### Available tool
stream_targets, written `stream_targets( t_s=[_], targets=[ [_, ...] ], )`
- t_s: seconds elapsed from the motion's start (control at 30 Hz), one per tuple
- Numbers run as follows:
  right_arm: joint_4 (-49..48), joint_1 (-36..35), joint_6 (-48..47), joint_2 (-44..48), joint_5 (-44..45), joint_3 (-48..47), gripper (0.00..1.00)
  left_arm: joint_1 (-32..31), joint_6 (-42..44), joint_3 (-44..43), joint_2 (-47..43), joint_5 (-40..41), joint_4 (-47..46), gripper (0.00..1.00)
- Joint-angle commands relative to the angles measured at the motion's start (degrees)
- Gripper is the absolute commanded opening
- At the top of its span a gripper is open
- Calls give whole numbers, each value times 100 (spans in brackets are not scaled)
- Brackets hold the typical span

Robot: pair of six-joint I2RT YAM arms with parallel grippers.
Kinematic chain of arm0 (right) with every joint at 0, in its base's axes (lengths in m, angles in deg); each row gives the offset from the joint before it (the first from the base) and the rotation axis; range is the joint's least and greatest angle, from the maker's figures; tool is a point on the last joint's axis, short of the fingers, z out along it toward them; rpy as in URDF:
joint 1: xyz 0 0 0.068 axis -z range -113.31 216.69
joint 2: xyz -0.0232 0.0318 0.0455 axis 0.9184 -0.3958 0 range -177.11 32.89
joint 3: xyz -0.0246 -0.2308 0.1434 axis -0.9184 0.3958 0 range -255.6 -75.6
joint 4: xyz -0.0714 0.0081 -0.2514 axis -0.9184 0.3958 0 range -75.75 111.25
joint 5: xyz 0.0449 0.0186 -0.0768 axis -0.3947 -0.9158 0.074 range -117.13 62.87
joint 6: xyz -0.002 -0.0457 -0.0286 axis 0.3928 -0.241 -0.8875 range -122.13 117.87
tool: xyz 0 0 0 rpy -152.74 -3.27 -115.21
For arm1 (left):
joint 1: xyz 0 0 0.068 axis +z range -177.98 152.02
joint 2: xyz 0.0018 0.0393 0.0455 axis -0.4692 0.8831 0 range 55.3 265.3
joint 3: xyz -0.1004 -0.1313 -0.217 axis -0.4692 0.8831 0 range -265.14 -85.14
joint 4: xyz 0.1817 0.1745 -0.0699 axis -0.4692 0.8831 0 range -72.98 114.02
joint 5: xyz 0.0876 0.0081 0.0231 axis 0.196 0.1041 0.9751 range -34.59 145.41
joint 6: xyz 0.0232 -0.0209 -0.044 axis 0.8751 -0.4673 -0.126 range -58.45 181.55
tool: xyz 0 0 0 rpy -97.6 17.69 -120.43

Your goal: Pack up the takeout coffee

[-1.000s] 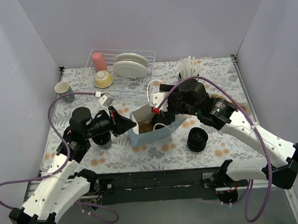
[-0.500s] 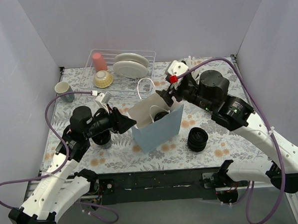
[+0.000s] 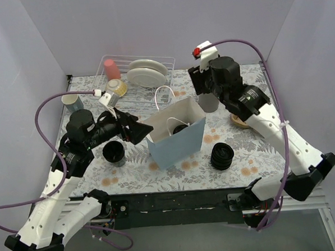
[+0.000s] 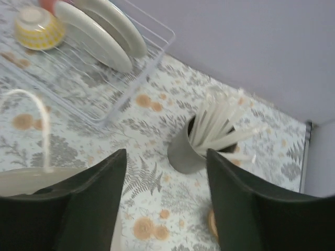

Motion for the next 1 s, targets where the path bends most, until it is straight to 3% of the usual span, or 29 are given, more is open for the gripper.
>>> stream_targets(
  t_s=[0.0,0.2,0.4,0.73,0.97],
  targets=[
    [782,1148,879,-432,34,-541,61,-8,204,-500,-74,190,383,98],
    [580,2705,1732,-1047,-1056,-541,54,-8,-42,-930,40,480,1164,98],
    [282,3428,2180,-1680,-1918,-638,47,-8,-447,-1326,278,999,1903,98],
    [-158,3701,2225,-2111,-2699,-296,45,-8,-508,-1423,172,1439,2132,98],
    [8,3701,2199,-2296,-2640,-409,42,-8,-482,-1397,76,1597,2106,98]
  ],
)
